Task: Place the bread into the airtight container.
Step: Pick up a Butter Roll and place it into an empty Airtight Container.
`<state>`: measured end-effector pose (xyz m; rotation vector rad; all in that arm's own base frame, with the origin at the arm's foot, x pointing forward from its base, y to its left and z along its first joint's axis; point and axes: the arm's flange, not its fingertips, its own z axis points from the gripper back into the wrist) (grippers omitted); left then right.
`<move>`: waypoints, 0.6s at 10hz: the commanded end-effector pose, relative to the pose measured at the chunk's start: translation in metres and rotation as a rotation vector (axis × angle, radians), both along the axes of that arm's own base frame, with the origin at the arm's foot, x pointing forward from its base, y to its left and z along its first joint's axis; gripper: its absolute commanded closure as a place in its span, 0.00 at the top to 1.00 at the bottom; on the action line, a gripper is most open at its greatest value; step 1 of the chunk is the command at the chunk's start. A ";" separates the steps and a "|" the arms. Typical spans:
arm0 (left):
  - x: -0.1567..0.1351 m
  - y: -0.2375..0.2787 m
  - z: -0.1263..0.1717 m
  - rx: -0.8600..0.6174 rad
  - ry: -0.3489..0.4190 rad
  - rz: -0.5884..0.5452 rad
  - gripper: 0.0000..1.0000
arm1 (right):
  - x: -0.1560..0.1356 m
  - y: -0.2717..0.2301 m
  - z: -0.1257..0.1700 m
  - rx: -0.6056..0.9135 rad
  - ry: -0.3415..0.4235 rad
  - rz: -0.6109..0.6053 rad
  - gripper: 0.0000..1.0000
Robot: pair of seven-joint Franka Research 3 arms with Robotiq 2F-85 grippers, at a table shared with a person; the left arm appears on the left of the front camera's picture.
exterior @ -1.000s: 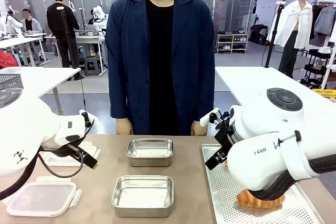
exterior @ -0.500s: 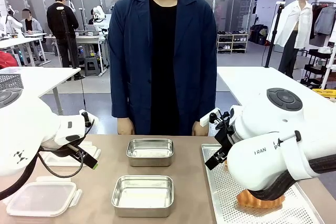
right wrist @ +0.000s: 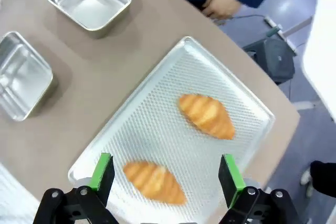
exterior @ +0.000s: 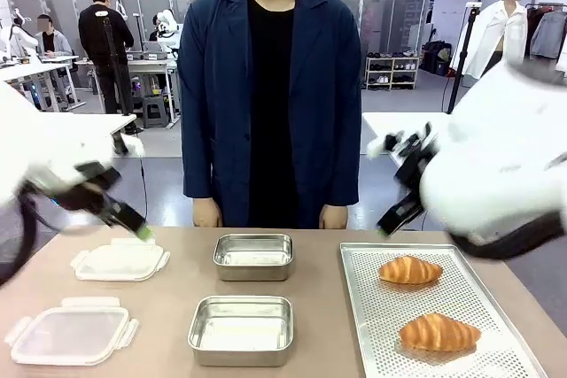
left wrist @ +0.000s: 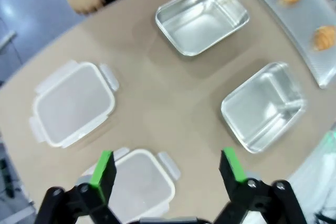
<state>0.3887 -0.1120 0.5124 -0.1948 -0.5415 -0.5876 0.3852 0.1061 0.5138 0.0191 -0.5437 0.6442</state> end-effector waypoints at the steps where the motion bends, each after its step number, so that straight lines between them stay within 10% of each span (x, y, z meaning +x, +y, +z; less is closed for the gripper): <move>1: -0.024 0.048 0.084 -0.024 0.001 -0.014 1.00 | -0.024 -0.051 0.076 0.003 0.002 0.061 1.00; 6: -0.145 0.120 0.226 -0.090 -0.129 0.015 1.00 | -0.154 -0.144 0.206 0.061 -0.114 0.138 1.00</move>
